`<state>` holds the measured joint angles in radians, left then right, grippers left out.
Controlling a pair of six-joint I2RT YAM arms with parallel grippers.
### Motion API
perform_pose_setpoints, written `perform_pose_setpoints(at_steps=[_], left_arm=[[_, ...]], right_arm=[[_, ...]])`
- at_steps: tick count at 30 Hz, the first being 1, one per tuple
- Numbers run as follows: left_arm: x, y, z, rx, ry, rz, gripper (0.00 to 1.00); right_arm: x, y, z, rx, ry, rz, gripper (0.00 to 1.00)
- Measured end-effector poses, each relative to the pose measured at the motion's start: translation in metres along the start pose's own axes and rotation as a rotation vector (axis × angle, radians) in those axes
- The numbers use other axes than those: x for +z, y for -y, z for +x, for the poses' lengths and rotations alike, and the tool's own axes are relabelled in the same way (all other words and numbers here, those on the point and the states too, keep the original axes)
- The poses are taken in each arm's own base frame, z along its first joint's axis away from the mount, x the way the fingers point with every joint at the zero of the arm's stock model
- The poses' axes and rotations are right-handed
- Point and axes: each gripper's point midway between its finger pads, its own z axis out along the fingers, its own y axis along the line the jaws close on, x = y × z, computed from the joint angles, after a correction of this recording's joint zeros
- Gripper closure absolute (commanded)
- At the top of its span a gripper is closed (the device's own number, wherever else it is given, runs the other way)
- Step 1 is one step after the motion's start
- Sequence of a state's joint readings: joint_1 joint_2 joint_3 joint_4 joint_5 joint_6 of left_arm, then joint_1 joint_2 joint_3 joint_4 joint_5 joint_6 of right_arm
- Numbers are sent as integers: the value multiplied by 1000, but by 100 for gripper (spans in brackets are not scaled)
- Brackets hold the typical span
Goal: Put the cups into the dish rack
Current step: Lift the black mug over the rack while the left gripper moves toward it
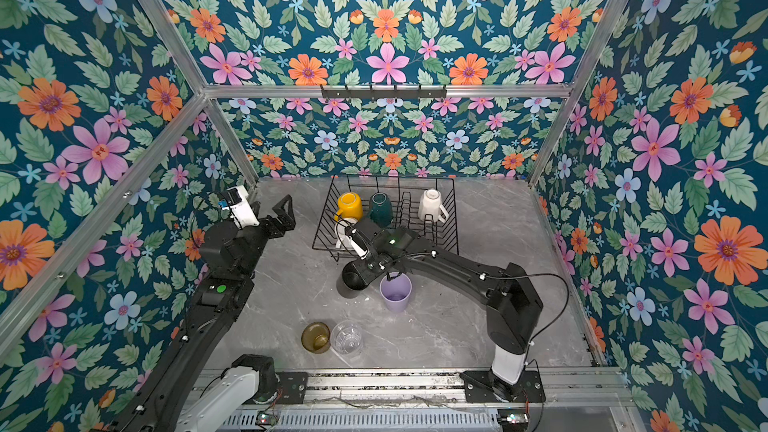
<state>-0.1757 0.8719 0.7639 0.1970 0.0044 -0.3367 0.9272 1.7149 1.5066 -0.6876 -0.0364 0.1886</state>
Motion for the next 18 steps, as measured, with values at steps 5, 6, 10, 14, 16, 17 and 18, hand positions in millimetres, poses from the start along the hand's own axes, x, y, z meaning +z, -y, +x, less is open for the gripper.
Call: perform_pose_setpoints(at_steps=[5,6,10,14,16,17,18], left_arm=[[1,17,0,-18,5,100,0],[2,21,0,-26,4,127,0],[6,41,6,-27,-30,237,1],[9,65,12,-41,-80,377,2],[10,76,17,-46,-104,450,2],[9,83,20,-60,-122,495,3],[9,89,23,-69,-137,541,3]], right_arm=[[-45,14,-14,76,138,-69,100],[-53,21,-16,108,171,-80,100],[-72,54,-17,237,252,-105,100],[-85,69,-13,307,311,-140,100],[-91,73,-12,306,347,-136,100],[-94,73,-11,296,367,-136,100],[-97,72,-11,277,388,-137,100]])
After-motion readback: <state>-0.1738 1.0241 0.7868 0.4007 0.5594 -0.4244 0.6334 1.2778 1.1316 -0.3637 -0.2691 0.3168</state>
